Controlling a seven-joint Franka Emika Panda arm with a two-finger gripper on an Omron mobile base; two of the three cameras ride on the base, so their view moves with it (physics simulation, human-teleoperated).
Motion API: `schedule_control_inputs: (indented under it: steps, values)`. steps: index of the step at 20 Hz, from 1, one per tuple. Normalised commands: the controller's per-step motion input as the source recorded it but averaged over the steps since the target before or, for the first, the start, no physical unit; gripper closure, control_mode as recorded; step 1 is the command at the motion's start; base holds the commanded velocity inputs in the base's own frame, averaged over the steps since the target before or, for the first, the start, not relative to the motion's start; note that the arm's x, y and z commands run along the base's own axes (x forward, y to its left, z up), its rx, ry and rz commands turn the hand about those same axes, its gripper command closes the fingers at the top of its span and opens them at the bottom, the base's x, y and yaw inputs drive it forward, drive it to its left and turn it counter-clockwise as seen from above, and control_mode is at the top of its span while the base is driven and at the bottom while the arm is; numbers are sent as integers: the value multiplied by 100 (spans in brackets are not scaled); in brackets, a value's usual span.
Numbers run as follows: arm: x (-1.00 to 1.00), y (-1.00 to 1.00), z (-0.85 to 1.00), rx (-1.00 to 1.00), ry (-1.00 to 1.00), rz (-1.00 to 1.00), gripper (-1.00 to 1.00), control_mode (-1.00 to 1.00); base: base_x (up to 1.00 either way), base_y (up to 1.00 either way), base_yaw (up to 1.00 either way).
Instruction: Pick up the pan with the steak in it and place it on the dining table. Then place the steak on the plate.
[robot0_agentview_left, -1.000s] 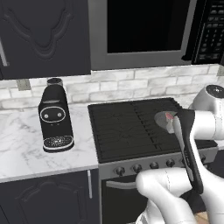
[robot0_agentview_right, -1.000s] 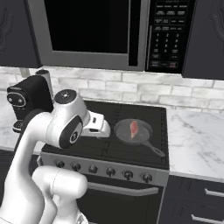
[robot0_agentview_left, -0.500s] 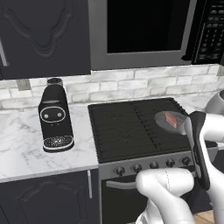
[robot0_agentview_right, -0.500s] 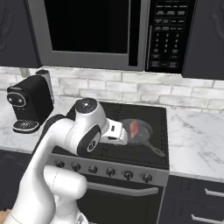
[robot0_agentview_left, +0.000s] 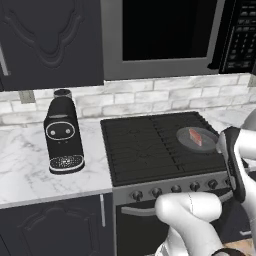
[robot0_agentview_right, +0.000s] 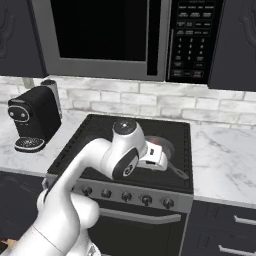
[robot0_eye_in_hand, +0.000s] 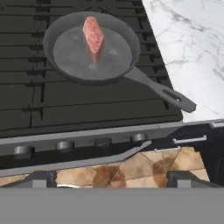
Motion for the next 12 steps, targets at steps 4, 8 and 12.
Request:
schedule_control_inputs:
  steps: [4, 8, 12]
  values:
    - [47, -58, -16, 0, 3, -4, -100, -100, 0, 0, 0]
    - [54, -56, -15, 0, 3, -2, -100, -100, 0, 0, 0]
    - [51, -50, -17, 0, 5, 0, -100, -100, 0, 0, 0]
